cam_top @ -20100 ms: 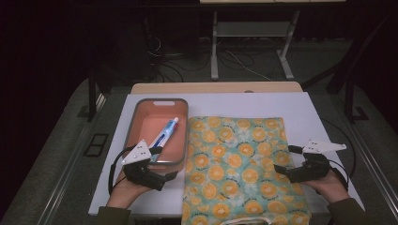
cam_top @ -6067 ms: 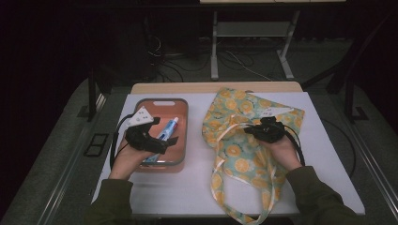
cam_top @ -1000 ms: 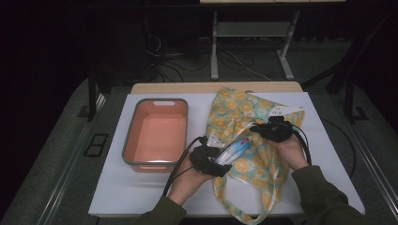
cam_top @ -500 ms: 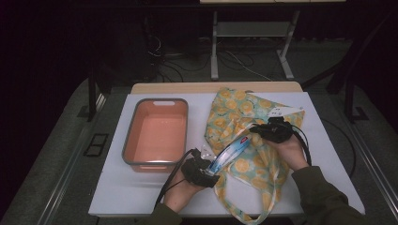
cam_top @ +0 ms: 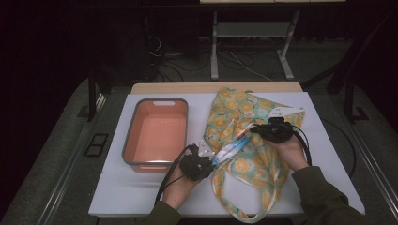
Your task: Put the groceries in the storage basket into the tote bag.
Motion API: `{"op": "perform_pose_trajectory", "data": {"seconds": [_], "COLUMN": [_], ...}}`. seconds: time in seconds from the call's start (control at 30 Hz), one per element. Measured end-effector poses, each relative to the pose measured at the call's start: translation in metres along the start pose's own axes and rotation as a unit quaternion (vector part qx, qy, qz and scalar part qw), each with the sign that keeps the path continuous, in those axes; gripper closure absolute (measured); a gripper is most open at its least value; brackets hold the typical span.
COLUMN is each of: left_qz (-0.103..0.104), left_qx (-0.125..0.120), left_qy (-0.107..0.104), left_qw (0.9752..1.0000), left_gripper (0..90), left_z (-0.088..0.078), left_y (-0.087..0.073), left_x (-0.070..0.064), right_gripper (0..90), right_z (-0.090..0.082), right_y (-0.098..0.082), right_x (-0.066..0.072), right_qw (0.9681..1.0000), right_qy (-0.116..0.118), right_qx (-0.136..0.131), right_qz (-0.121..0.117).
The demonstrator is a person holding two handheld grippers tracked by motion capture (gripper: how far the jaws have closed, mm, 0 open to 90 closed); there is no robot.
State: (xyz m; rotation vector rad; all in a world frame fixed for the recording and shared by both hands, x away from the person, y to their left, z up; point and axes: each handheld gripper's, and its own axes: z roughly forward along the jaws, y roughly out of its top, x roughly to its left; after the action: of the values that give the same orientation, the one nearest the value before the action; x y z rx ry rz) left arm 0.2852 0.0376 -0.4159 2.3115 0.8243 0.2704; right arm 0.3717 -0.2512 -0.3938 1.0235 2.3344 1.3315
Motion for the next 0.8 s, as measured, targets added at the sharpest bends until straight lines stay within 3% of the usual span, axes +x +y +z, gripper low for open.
{"op": "perform_pose_trajectory", "data": {"seconds": [0.13, 0.2, 0.43, 0.63, 0.8], "left_qz": [0.012, 0.003, 0.007, 0.004, -0.013], "left_qx": [0.003, -0.001, -0.026, -0.031, -0.040], "left_qy": [0.026, 0.012, -0.002, -0.014, -0.026], "left_qw": [0.9996, 0.9999, 0.9996, 0.9994, 0.9988], "left_gripper": [84.3, 87.5, 89.1, 89.2, 89.2], "left_z": [0.000, 0.000, 0.003, 0.021, 0.040], "left_y": [0.006, 0.008, 0.029, 0.053, 0.073], "left_x": [-0.005, -0.004, -0.011, -0.015, -0.012], "right_gripper": [89.2, 89.2, 89.3, 89.3, 89.3], "right_z": [0.000, 0.000, 0.000, -0.001, -0.002], "right_y": [0.000, 0.000, 0.001, 0.001, 0.002], "right_x": [0.000, 0.000, 0.000, 0.000, 0.000], "right_qw": [1.0000, 1.0000, 1.0000, 1.0000, 0.9999], "right_qy": [0.000, 0.000, 0.003, 0.005, 0.007], "right_qx": [0.000, 0.000, -0.004, -0.007, -0.009], "right_qz": [0.000, 0.000, 0.000, 0.000, 0.002]}}
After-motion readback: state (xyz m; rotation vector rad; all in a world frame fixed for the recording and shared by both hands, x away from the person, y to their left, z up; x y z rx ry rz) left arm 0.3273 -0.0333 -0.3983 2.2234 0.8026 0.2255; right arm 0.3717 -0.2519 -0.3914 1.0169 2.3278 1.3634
